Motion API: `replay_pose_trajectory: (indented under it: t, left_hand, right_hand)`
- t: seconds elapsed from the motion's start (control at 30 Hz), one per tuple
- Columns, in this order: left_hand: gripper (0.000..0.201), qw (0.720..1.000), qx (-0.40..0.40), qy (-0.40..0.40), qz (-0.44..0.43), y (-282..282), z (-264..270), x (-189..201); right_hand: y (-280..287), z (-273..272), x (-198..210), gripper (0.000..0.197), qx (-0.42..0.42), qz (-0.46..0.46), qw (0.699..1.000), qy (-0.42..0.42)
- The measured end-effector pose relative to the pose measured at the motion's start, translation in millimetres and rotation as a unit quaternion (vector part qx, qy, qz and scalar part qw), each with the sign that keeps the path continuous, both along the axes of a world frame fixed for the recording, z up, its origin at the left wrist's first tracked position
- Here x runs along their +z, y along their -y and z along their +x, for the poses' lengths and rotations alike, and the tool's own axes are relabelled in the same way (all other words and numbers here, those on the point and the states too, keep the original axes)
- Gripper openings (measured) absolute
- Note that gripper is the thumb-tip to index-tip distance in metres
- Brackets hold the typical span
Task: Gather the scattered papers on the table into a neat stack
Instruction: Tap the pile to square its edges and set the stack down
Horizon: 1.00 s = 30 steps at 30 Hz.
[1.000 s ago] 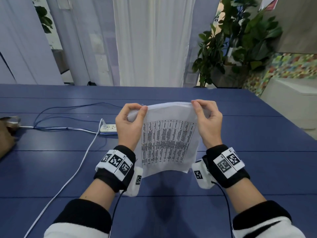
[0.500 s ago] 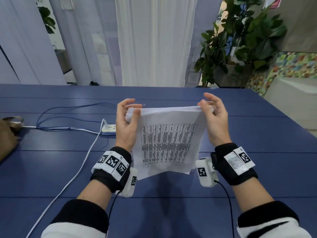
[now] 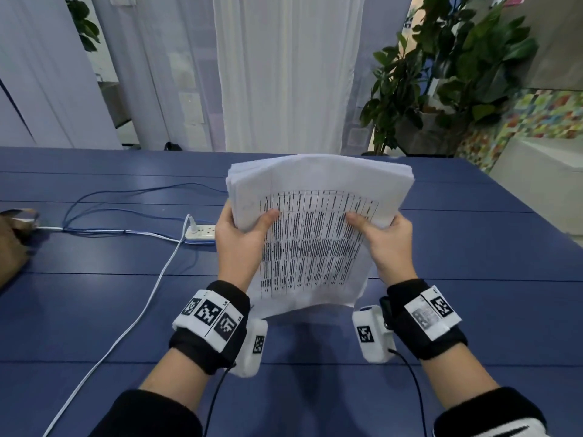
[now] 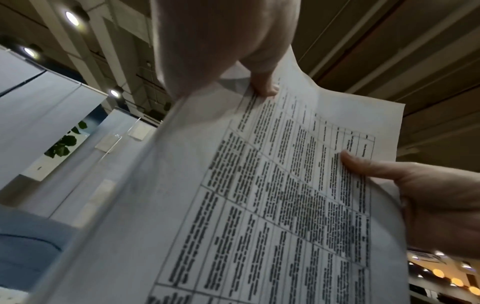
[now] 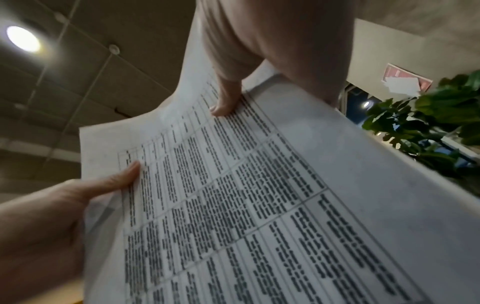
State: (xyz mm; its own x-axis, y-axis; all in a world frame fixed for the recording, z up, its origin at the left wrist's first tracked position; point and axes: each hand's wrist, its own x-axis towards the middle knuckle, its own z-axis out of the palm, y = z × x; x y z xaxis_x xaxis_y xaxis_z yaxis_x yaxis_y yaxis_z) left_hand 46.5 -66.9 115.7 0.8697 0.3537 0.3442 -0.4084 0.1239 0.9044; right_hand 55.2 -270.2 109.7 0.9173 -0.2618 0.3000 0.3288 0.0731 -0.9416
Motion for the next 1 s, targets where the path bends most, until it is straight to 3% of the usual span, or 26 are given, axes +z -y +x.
replay_pose_trajectory:
  t: [0.1,0.2,0.37,0.5,0.67,0.77,0.87,1.0]
  left_hand:
    - [0.042,1.000,-0.008,-0.019,0.011,-6.6,3.1,-15.4]
    - [0.048,0.995,-0.034,-0.091,0.025,-9.0,3.7,-50.3]
    - [0.037,0.983,-0.066,-0.168,0.044,-5.7,5.7,-86.3]
    - [0.030,0.984,-0.045,-0.170,0.042,5.0,7.3,-98.1]
    - [0.018,0.993,0.002,-0.119,-0.003,13.1,8.6,-90.1]
    - [0.015,0.995,0.000,-0.102,-0.021,9.1,9.6,-90.0]
    - [0.021,0.988,-0.055,-0.142,-0.024,8.7,4.4,-104.8]
    - [0.022,0.978,-0.072,-0.195,-0.028,9.4,4.2,-115.0]
  right_hand:
    - [2.1,0.0,-10.5,0.030,0.009,-0.003,1.000,-0.019]
    - [8.4,2.1,-36.5,0.041,0.024,-0.020,0.996,-0.078]
    - [15.8,6.5,-74.3,0.039,0.046,-0.021,0.985,-0.168]
    - [2.0,7.8,-89.4,0.030,0.009,0.002,0.984,-0.178]
    - [-4.5,12.2,-77.3,0.025,-0.023,0.071,0.989,-0.126]
    - [-2.5,11.9,-79.2,0.025,-0.022,0.039,0.992,-0.114]
    - [-10.8,7.1,-97.0,0.027,-0.001,-0.017,0.988,-0.156]
    - [-20.9,9.8,-109.3,0.029,-0.003,0.028,0.982,-0.189]
